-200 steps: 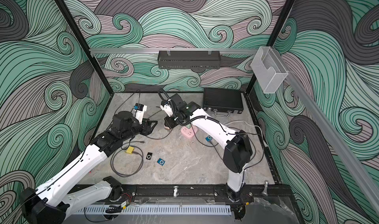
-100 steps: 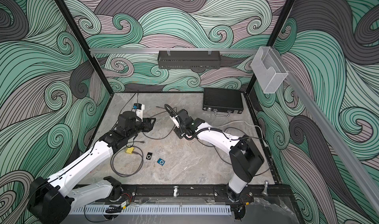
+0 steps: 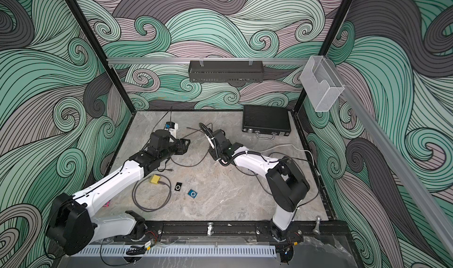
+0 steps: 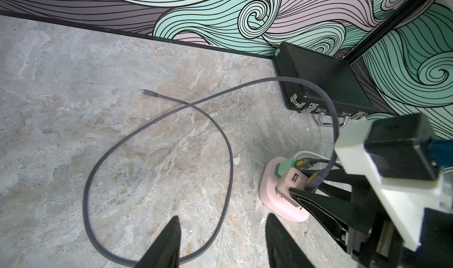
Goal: Charge mp3
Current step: Insert the plug into the socket.
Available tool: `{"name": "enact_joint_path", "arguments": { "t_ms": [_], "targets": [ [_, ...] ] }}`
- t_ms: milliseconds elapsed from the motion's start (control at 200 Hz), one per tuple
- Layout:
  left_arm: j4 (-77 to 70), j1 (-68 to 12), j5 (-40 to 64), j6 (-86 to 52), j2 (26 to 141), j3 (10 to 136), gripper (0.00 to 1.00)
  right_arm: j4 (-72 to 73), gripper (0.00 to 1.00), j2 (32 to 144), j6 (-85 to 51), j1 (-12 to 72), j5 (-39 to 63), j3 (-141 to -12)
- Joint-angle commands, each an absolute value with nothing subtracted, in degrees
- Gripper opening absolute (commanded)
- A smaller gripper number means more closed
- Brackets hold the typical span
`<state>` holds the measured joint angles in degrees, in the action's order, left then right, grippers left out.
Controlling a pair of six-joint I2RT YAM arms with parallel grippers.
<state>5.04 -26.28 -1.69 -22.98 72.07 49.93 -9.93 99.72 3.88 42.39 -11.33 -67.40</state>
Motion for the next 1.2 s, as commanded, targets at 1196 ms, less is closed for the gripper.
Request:
{"name": "enact_joint_path", "arguments": {
  "t_ms": [1196],
  "targets": [
    [3.43, -24.92, 1.05, -23.9, 76.38, 53.95, 0.52, 5.56, 0.0, 101.17, 3.04, 41.0, -17.92, -55.17]
  ]
}}
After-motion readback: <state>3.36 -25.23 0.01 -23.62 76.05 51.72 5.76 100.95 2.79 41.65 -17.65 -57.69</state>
